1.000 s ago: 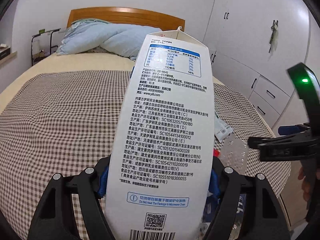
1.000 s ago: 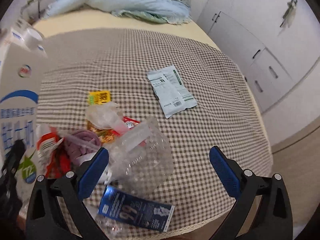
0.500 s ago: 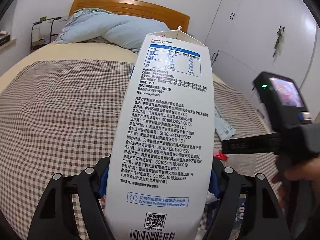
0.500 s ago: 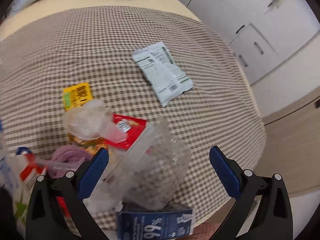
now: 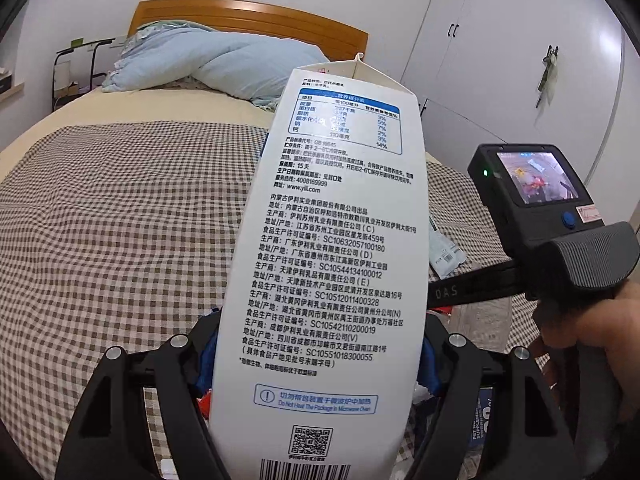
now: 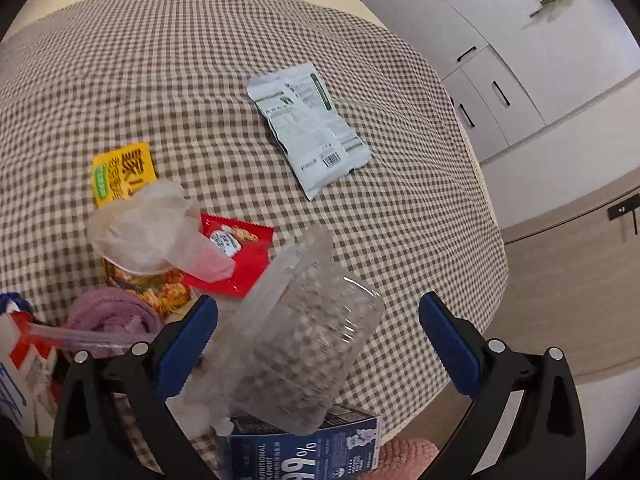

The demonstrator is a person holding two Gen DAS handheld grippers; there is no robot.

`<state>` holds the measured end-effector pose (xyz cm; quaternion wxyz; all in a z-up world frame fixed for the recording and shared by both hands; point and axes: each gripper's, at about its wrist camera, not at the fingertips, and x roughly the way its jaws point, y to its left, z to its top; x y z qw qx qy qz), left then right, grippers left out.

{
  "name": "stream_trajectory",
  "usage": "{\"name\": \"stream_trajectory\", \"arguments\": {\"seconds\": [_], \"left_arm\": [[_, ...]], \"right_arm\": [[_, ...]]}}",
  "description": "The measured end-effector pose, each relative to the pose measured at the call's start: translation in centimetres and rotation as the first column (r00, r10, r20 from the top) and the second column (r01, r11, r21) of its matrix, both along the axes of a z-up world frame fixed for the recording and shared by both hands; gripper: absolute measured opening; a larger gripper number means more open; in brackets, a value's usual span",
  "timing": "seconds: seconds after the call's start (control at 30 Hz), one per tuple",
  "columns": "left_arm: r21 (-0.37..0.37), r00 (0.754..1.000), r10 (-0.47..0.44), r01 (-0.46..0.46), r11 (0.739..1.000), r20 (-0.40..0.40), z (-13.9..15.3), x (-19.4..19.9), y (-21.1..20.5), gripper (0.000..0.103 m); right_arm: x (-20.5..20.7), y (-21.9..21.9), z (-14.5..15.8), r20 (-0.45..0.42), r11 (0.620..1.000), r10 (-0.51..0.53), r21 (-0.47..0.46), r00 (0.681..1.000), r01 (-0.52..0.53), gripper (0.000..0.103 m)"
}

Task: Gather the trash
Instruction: 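Lower the right tool onto the clear plastic clamshell container, then grasp the clear clamshell with the right tool and lift it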

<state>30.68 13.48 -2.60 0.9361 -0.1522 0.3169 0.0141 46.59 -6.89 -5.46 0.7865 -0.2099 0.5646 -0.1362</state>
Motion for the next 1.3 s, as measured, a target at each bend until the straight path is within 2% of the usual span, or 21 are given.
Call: {"name": "stream_trajectory", "arguments": {"seconds": [0.47, 0.6, 0.63, 0.67, 0.7, 1.0, 1.3], "left_arm": [[0.000, 1.000, -0.016, 0.016, 1.000, 0.014, 0.5, -1.0, 0.5, 0.071], [0.019, 1.000, -0.025, 0.025, 1.000, 0.012, 0.4, -0.9, 0.2, 0.071], [0.021, 1.000, -0.023, 0.023, 1.000, 0.012, 0.4, -0.9, 0.2, 0.071], [0.020, 1.000, -0.022, 0.021, 1.000, 0.011, 0.4, -0.8, 0.3, 0.071], [0.018, 1.000, -0.020, 0.019, 1.000, 0.010, 0.4, -0.8, 0.3, 0.071], [0.022, 0.999, -0.039, 0.039, 0.999, 0.018, 0.5, -0.8, -0.4, 0.071], [0.021, 0.998, -0.058, 0.057, 0.998, 0.025, 0.6, -0.9, -1.0, 0.071]], "right_arm": [[-1.1, -5.9, 1.0, -0.042, 0.983, -0.106, 0.146, 0.994, 0.111, 0.097], [-1.6, -8.4, 0.8, -0.077, 0.941, -0.172, 0.281, 0.982, 0.188, 0.096], [-1.7, -8.8, 0.6, -0.087, 0.928, -0.188, 0.310, 0.978, 0.206, 0.094], [-1.7, -9.1, 0.5, -0.094, 0.917, -0.201, 0.332, 0.975, 0.221, 0.081], [-1.9, -9.9, 0.3, -0.106, 0.898, -0.236, 0.356, 0.966, 0.258, 0.073], [-2.9, -12.5, 0.2, -0.118, 0.841, -0.284, 0.446, 0.952, 0.306, 0.065], [-4.0, -14.3, 0.8, -0.085, 0.835, -0.291, 0.463, 0.953, 0.296, 0.065]]}}
